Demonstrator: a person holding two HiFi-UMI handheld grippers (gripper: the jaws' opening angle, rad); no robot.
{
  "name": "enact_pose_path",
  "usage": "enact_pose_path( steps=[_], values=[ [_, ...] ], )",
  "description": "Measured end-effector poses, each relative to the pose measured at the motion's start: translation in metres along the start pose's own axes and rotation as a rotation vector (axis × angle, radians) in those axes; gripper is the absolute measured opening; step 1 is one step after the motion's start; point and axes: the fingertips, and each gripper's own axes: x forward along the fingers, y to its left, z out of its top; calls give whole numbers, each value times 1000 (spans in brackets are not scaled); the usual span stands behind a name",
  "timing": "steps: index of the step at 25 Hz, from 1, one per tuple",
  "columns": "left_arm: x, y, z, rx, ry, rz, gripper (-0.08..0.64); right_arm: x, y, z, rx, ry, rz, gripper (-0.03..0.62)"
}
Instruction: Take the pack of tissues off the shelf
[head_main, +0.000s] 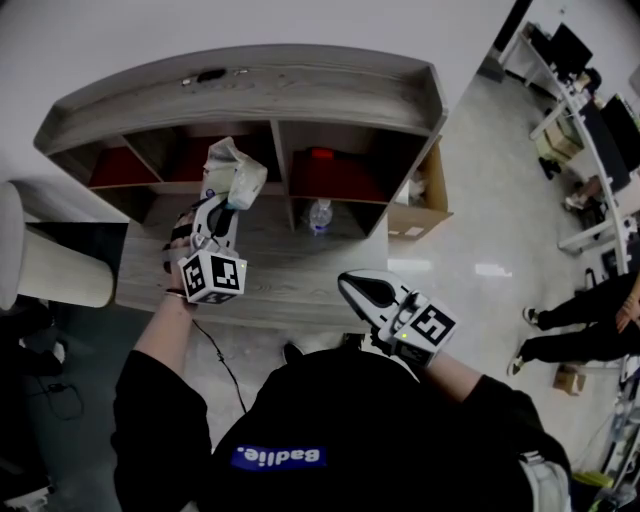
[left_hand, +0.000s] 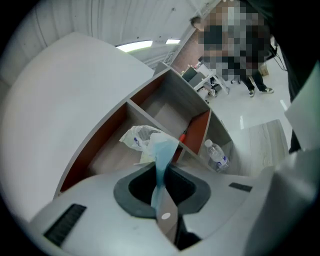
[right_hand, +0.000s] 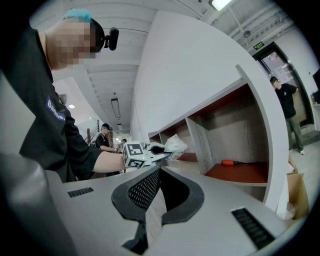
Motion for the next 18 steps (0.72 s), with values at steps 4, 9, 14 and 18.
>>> enact_pose_path(
  steps=[4,9,14,18],
  values=[
    [-17,-1,2,-132,-18,-2,38,3,1,-2,1,-1,6,26],
    [-37,-3,10,-288,-52,-4,38,7,5,-2,1,-1,17,26],
    [-59,-3,31,-439,-93,-18,38,8,7,0,-3,-5,25,26],
    [-74,-8,50,-495,-129,-30,38,8,6,1,-6,-4,25,26]
  ],
)
